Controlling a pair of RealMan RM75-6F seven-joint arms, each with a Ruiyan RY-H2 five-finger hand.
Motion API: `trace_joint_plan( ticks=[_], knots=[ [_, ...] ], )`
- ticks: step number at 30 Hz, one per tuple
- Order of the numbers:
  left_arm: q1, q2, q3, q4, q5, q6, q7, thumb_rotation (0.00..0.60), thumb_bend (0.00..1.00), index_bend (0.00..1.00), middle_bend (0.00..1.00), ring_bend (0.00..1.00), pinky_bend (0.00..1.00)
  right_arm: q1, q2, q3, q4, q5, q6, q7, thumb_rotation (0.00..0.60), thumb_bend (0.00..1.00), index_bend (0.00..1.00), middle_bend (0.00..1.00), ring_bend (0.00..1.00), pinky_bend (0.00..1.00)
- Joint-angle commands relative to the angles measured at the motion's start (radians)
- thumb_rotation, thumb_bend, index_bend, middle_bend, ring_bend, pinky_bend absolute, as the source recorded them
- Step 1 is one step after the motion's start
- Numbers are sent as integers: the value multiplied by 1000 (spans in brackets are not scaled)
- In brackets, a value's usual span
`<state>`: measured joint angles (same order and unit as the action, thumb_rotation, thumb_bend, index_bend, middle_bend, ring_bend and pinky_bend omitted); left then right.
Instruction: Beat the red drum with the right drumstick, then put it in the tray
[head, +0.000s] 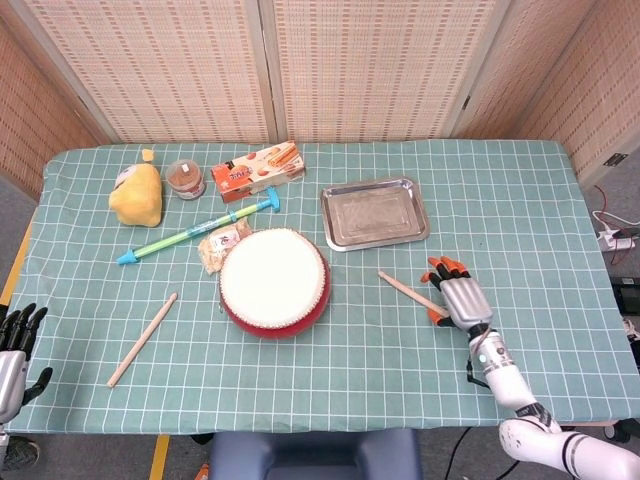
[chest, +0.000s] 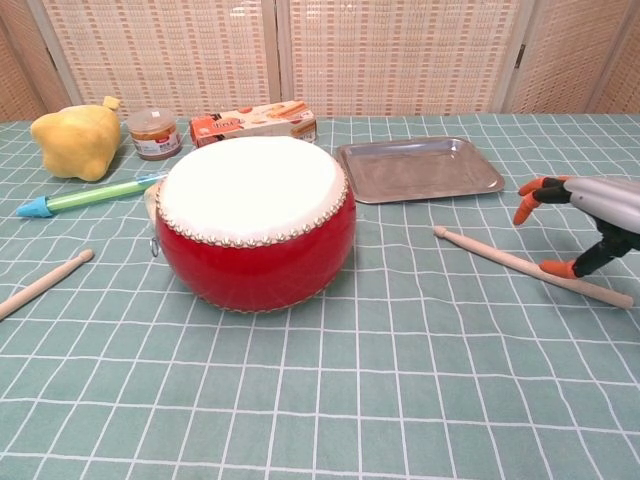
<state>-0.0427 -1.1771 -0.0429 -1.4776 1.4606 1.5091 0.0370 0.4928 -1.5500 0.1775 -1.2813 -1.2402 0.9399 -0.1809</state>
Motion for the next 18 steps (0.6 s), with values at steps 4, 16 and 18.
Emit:
trace_joint_plan(
  ticks=[4,16,18],
  knots=[
    [3,-1,2,4,-2,0,-5,600,253,0,0,0,0,44,-61,23,57,56,-36,-56,600,334,368,63,0,102],
    [2,-5,2,17,-3,-7,-12,600,253,0,0,0,0,118,-151,58,142,143,-84,-78,600,351,404,63,0,101],
    [3,-5,2,19,-5,-8,-14,600,253,0,0,0,0,123,-156,53,147,142,-82,-83,600,351,404,63,0,101]
  ],
)
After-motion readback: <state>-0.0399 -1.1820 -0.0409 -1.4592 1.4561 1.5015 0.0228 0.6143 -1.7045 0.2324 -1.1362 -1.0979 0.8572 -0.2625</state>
